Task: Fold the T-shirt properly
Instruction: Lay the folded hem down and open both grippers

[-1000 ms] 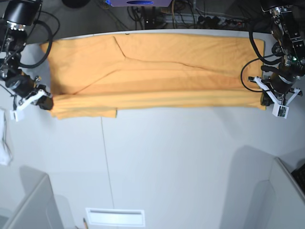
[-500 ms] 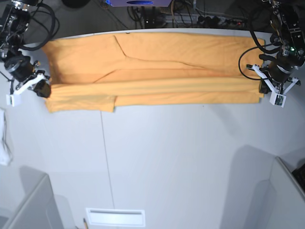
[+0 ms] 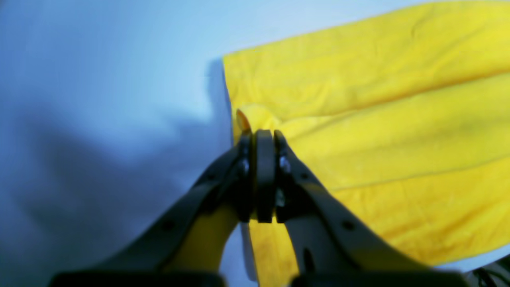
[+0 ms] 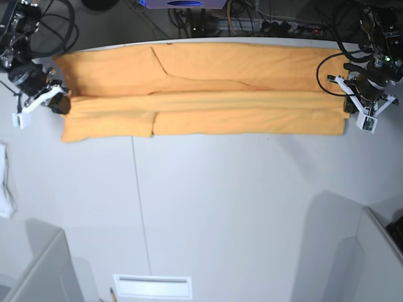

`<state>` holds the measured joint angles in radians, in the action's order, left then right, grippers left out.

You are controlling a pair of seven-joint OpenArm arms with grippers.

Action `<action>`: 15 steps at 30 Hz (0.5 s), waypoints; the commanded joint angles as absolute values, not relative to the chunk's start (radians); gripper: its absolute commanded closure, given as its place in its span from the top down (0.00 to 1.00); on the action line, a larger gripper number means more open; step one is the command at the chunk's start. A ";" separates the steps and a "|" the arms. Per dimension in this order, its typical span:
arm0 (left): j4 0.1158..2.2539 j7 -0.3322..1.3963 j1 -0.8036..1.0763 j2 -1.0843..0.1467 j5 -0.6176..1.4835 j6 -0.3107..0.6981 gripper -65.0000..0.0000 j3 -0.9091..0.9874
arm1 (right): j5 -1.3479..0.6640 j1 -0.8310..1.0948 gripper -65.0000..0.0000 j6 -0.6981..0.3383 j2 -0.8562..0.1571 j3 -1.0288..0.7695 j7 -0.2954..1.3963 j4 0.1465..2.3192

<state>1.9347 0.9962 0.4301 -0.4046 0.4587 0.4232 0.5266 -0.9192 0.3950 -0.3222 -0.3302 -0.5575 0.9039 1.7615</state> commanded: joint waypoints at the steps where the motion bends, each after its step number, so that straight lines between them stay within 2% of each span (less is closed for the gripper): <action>1: 1.951 0.981 0.441 -0.421 0.455 0.421 0.00 0.532 | -0.931 0.406 0.00 -0.325 -0.349 -0.570 0.883 1.781; 15: 1.951 0.983 0.532 -0.421 0.452 0.421 0.00 0.529 | -0.928 0.440 0.00 -0.325 -0.329 -0.564 0.891 1.745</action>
